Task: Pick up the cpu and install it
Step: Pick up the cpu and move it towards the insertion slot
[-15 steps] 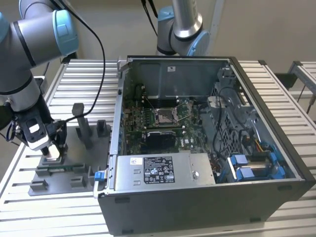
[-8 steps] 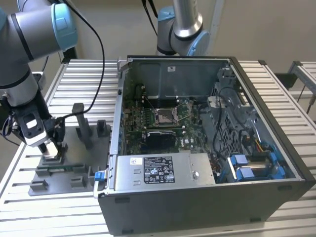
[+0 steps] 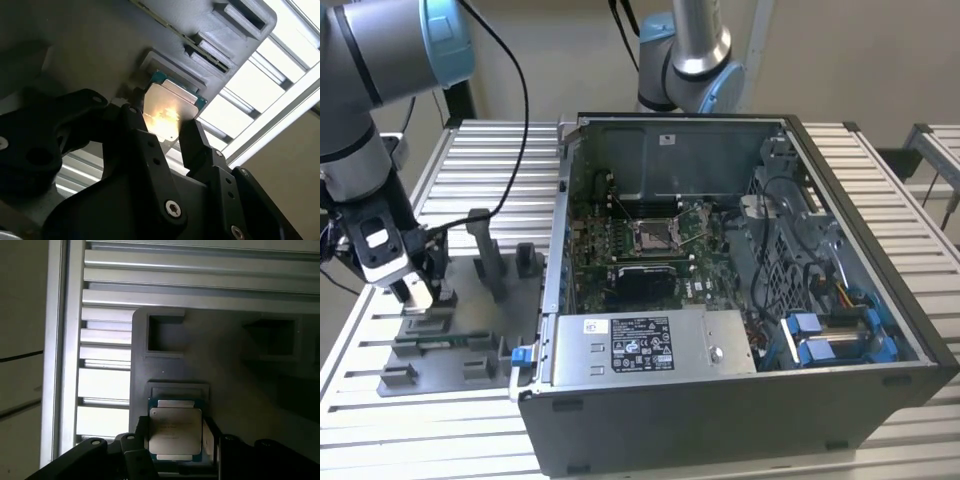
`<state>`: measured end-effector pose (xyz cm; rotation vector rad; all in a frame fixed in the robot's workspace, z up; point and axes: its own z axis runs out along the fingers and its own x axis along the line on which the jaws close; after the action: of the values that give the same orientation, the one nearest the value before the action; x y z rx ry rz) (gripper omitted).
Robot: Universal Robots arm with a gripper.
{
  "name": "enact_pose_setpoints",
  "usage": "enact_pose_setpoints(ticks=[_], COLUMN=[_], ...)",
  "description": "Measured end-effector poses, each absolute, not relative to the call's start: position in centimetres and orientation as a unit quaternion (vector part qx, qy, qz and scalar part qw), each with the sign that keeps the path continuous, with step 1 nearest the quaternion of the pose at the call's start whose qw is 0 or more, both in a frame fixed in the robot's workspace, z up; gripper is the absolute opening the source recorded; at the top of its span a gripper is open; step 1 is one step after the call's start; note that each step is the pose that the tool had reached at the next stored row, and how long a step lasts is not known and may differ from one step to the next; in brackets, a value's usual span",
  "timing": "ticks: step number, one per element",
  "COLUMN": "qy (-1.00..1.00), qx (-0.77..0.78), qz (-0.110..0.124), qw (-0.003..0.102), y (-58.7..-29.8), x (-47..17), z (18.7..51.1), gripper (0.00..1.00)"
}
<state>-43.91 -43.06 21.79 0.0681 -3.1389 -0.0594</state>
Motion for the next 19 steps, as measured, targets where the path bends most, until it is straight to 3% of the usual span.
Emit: enact_pose_setpoints(ticks=[19], qy=[-1.0], qx=[0.022], qz=[-0.015], qw=[0.002], y=[-43.0], x=[-43.9], z=[26.2], gripper=[0.0])
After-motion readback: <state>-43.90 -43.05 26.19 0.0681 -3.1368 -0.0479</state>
